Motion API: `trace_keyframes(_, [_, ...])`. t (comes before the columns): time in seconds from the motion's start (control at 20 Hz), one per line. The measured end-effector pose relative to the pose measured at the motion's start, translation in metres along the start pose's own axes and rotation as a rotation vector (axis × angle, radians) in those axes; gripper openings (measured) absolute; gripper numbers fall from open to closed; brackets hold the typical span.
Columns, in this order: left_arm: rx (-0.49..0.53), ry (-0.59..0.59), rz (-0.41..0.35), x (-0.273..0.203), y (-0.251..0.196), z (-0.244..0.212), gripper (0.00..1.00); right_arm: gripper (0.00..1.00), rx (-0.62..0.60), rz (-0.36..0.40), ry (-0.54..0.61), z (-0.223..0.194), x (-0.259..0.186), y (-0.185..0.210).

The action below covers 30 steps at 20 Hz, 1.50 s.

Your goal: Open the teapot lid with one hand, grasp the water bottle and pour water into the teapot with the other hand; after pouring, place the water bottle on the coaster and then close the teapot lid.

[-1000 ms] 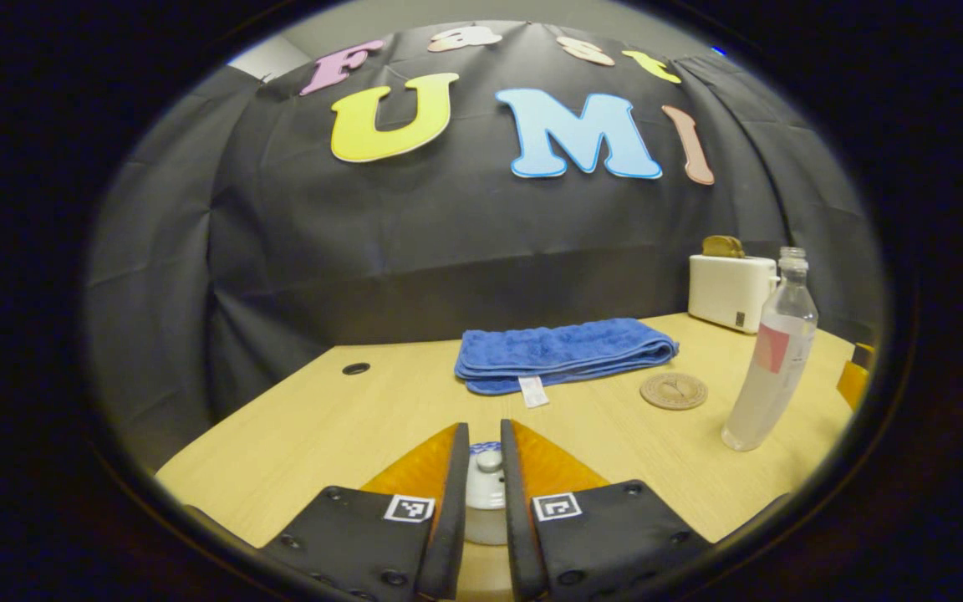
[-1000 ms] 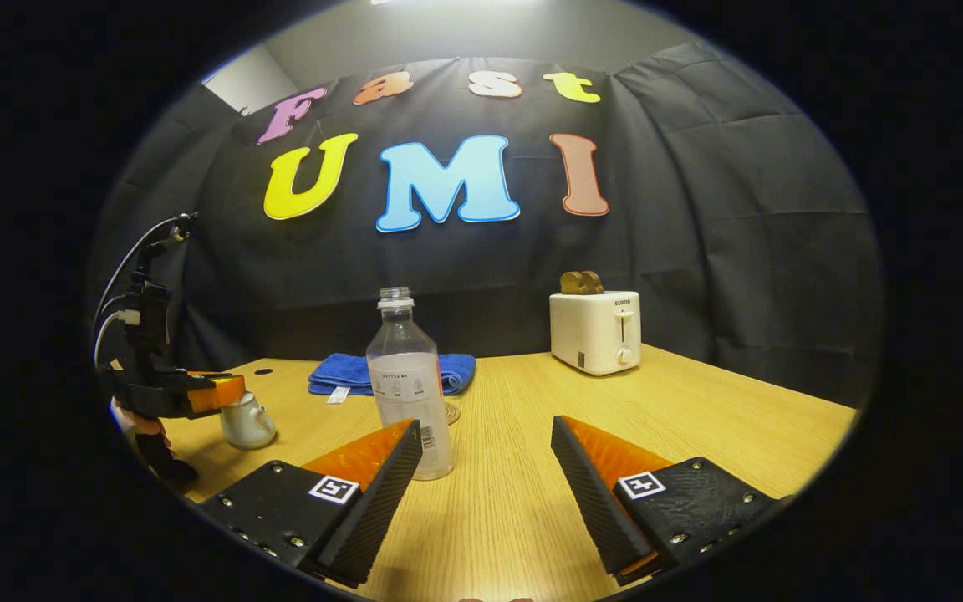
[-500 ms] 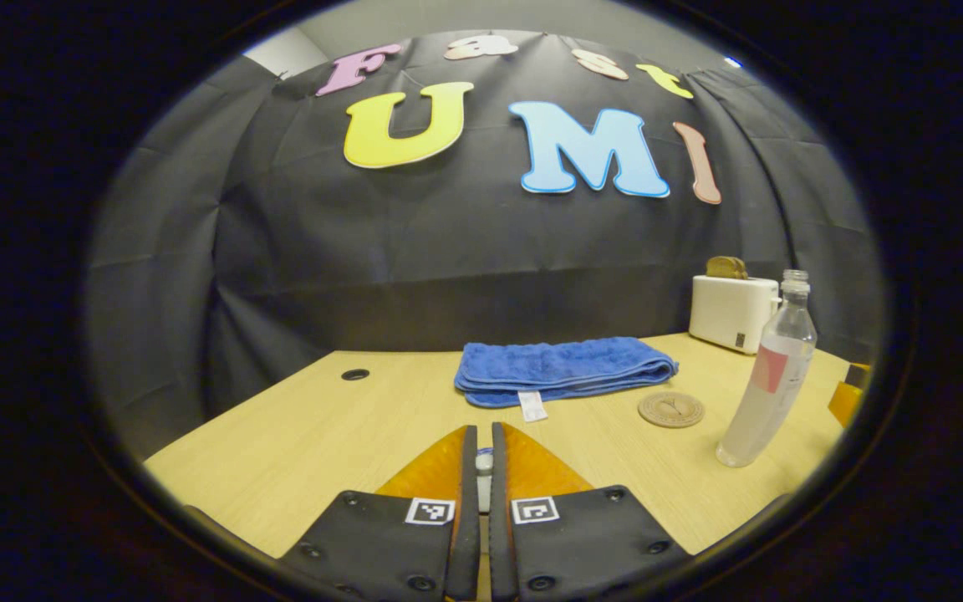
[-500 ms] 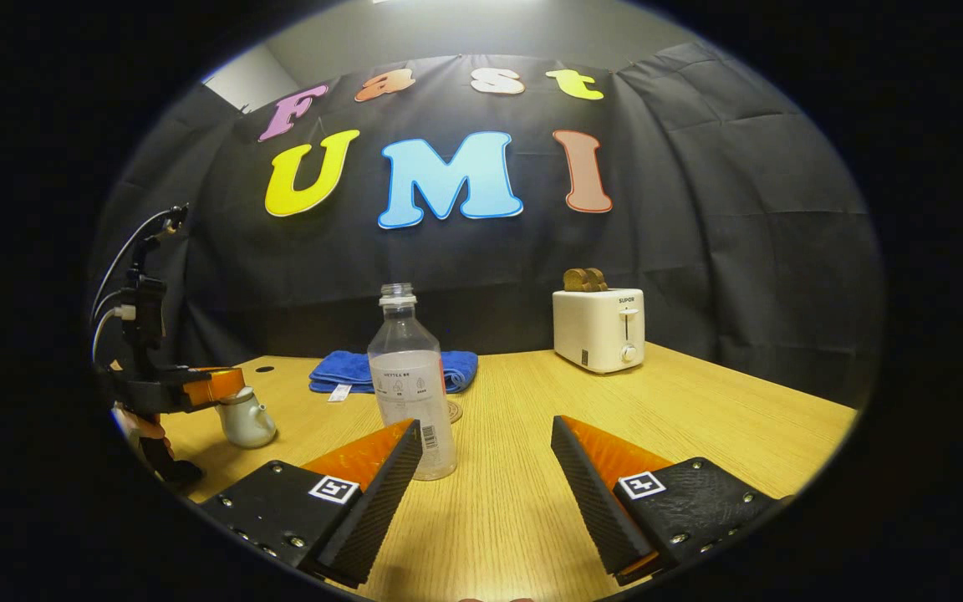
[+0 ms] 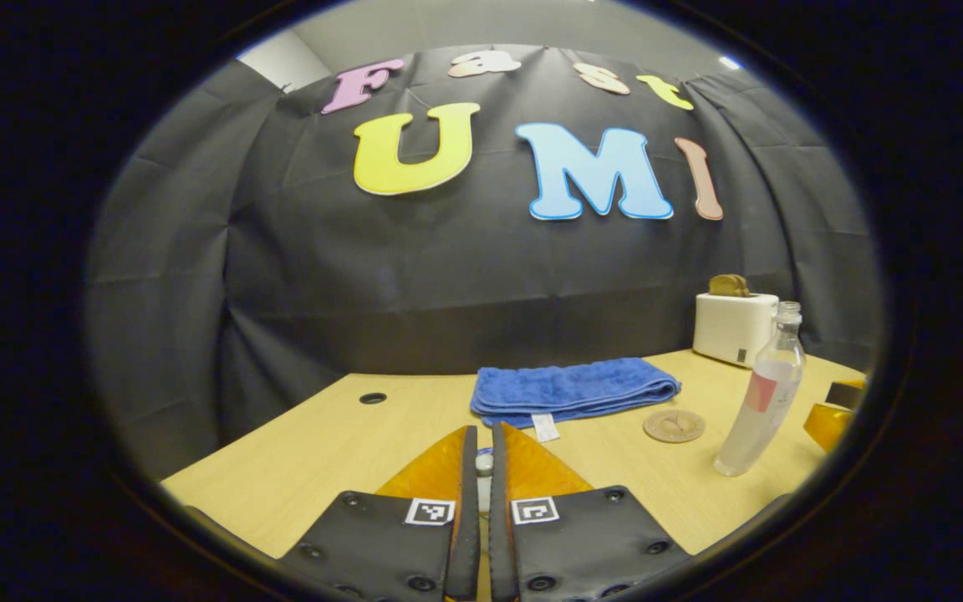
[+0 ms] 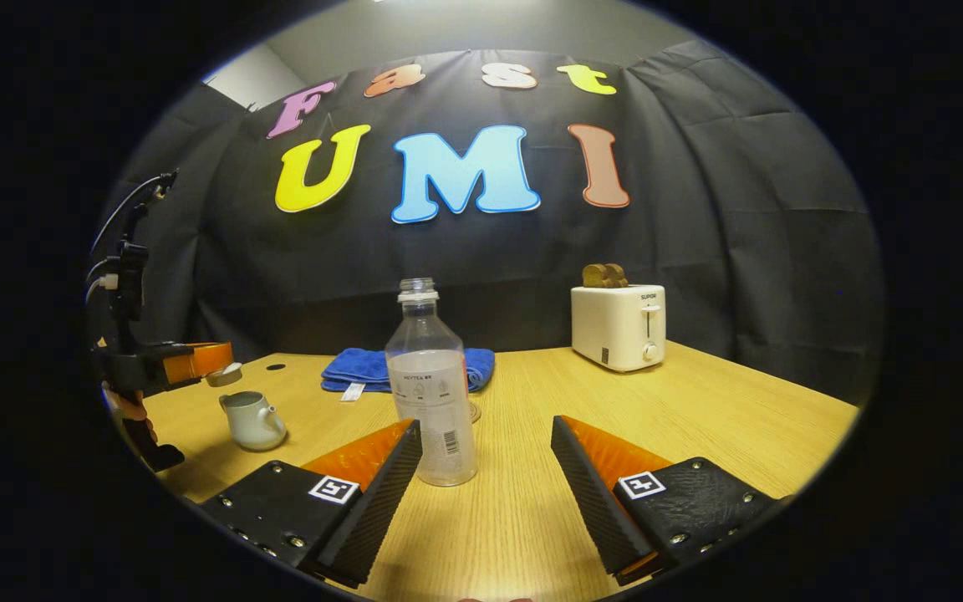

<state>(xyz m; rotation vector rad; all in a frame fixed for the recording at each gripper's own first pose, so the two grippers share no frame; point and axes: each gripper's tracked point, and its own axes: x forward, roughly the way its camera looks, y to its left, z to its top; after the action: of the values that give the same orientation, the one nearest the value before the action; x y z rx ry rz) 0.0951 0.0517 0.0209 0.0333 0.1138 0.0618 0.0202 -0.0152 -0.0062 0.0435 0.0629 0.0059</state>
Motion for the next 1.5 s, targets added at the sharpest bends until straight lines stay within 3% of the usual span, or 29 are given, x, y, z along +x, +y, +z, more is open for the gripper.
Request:
trace_keyframes(0.5, [-0.008,0.064,0.053,-0.028,0.044,-0.028,0.12,0.97,-0.064,0.080,0.038,0.000,0.033,0.021])
trace_keyframes(0.85, [-0.030,0.090,0.055,-0.037,0.054,-0.043,0.12,0.97,-0.101,0.083,0.078,-0.008,0.067,0.028])
trace_keyframes(1.05, [-0.034,0.090,0.049,-0.039,0.056,-0.045,0.11,0.81,-0.126,0.080,0.074,-0.007,0.071,0.032])
trace_keyframes(1.15, [-0.033,0.094,0.049,-0.039,0.058,-0.047,0.11,0.78,-0.152,0.085,0.071,-0.006,0.071,0.036])
trace_keyframes(1.3, [-0.039,0.101,0.052,-0.041,0.062,-0.052,0.11,0.78,-0.228,0.090,0.059,-0.002,0.070,0.044])
trace_keyframes(1.5, [-0.044,0.111,0.056,-0.044,0.069,-0.057,0.12,0.78,-0.430,0.096,0.038,0.006,0.072,0.062])
